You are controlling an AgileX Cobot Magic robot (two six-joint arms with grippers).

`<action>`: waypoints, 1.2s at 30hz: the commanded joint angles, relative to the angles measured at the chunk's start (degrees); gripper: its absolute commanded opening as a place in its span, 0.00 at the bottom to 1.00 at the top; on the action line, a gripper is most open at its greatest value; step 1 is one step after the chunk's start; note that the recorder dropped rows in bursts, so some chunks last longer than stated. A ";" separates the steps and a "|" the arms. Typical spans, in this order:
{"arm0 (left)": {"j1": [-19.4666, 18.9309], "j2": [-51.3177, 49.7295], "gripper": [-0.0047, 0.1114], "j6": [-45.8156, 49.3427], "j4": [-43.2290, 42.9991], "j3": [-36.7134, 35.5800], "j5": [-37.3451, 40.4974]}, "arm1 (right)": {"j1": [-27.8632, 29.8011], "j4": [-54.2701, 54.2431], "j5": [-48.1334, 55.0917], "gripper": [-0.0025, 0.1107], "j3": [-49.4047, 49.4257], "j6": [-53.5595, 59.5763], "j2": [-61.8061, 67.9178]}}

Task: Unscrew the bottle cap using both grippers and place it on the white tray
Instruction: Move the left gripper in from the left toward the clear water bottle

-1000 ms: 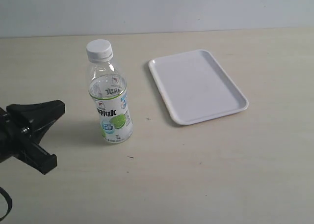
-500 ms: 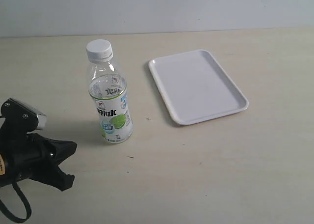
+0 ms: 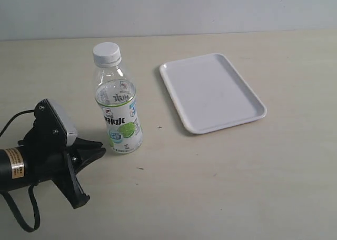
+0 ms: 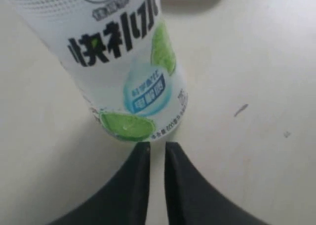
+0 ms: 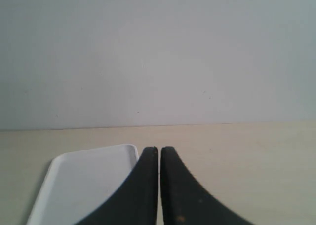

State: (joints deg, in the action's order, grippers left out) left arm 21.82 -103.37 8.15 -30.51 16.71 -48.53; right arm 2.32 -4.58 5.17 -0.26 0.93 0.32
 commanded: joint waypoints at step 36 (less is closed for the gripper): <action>-0.03 -4.34 0.73 -9.01 0.61 5.59 -9.87 | 0.32 -0.21 -0.58 0.05 0.26 0.33 -0.32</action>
State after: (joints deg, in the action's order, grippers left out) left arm 21.73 -107.67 0.00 -29.74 21.62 -57.05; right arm 2.32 -4.58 5.17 -0.26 0.93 0.32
